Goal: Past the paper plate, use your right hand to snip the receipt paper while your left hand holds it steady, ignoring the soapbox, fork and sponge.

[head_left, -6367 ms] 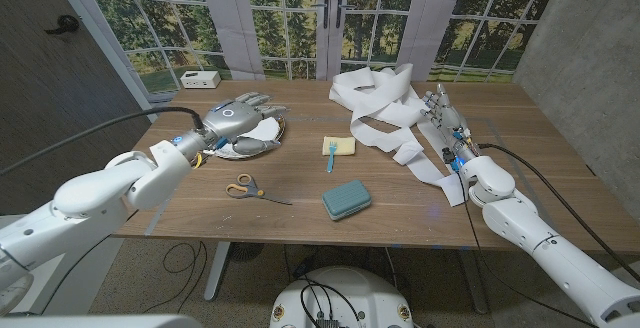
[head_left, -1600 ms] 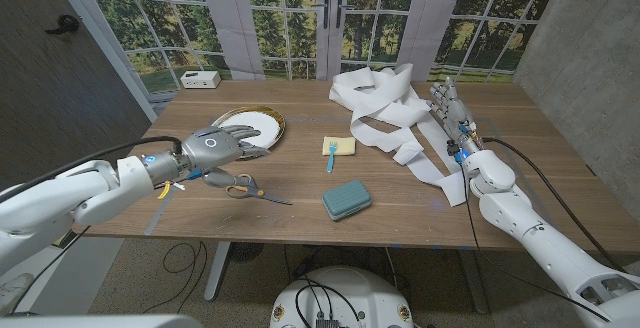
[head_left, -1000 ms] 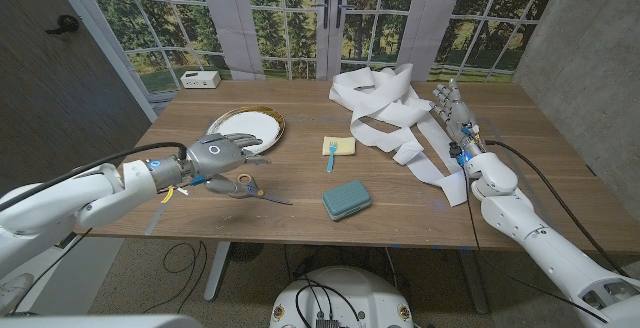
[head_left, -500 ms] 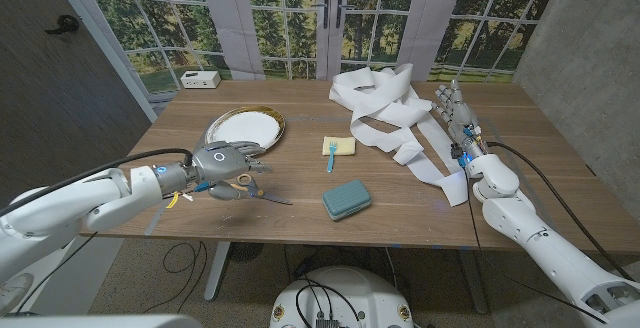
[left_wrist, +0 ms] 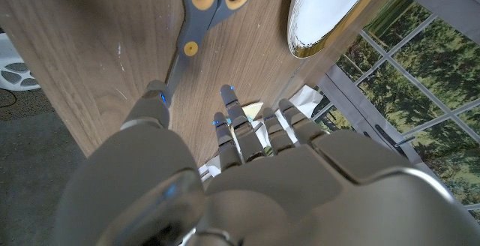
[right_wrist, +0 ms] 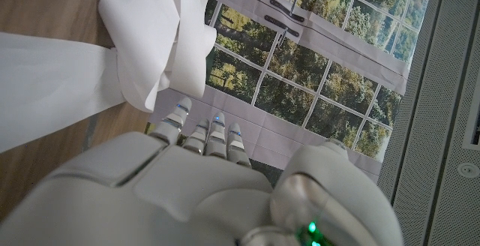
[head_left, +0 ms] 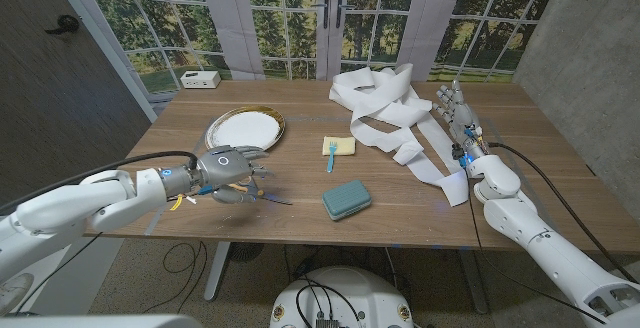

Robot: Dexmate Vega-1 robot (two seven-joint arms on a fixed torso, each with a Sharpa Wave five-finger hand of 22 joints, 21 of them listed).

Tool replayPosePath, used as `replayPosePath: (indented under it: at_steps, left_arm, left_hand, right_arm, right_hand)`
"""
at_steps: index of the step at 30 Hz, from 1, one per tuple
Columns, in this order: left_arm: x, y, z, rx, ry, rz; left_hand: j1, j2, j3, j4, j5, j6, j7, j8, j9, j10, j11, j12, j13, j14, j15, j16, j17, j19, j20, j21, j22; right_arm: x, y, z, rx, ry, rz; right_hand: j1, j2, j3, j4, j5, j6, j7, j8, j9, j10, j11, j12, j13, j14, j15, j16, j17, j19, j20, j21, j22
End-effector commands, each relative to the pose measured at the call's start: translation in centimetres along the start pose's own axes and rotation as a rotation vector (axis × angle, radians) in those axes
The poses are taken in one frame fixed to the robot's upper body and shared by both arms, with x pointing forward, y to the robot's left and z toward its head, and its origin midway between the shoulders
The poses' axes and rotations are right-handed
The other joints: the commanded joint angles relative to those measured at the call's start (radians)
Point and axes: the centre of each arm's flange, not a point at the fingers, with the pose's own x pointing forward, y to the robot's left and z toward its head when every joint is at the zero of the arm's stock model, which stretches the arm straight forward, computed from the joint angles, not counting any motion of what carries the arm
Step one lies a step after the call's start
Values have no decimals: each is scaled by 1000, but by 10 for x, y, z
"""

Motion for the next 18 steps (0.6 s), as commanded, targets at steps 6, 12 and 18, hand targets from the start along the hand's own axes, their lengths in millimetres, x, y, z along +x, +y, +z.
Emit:
replayPosePath:
  at_steps: [6,12,18]
  left_arm:
    - [2,-6,0,-8,6,-15]
    - [3,-8,3,-12,-3,-13]
    - [3,-13,8,-12,-10,-19]
  left_hand:
    - [16,3,6,-4,0,14,2,1,2,12,0,4,3,14,-145,3,2,11,-29,-3,2]
    - [19,3,6,-4,-1,17,3,0,2,20,-1,6,4,20,-144,3,2,13,-29,-3,2]
    - [21,3,6,-3,-2,17,4,-2,2,20,-1,5,4,22,-143,3,2,13,-28,-3,2]
  right_arm:
    - [-2,-1,-5,10,8,-14]
    - [-2,-1,-6,10,12,-15]
    - [-1,0,-6,8,11,-14]
  right_hand:
    - [10,-2,4,4,-6,6,0,6,4,7,2,1,3,4,-8,-4,3,1,10,0,6]
    - [9,-2,4,5,-7,8,0,6,4,8,1,1,3,5,-8,-4,3,1,10,0,6]
    - [10,0,5,5,-7,7,1,6,4,7,-1,0,3,3,-8,-4,3,3,11,0,6]
